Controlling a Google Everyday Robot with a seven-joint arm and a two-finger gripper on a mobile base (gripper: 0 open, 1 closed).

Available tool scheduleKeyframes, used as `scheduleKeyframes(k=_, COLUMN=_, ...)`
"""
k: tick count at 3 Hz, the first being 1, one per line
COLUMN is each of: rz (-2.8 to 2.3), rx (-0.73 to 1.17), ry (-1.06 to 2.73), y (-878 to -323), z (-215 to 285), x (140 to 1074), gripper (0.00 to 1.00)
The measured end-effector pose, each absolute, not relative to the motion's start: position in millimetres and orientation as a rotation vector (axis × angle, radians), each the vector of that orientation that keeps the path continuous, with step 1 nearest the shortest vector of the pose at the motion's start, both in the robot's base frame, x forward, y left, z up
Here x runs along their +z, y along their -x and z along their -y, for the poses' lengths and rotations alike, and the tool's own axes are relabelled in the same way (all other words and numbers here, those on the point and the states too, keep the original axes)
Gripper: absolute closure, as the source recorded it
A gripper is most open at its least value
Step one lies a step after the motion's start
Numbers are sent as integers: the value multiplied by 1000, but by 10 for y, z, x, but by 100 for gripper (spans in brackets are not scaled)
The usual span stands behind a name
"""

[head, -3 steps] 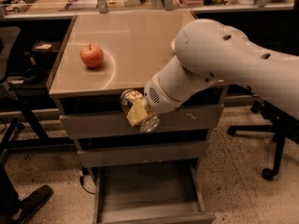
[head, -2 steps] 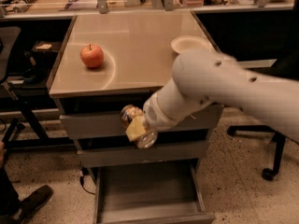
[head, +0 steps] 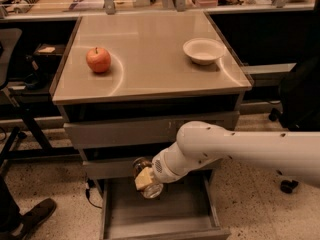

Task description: Place orange can into bottom drawer

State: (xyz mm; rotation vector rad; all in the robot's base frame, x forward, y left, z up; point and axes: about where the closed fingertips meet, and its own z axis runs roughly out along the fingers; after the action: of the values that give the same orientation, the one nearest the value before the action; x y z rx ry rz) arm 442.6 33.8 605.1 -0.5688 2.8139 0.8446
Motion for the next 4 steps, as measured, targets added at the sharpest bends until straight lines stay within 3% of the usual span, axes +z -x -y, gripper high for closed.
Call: scheduleKeyframes(k=4, rz=-2901, rx=923, ry=420, y=-4549, z=-266, x=5278, gripper=100)
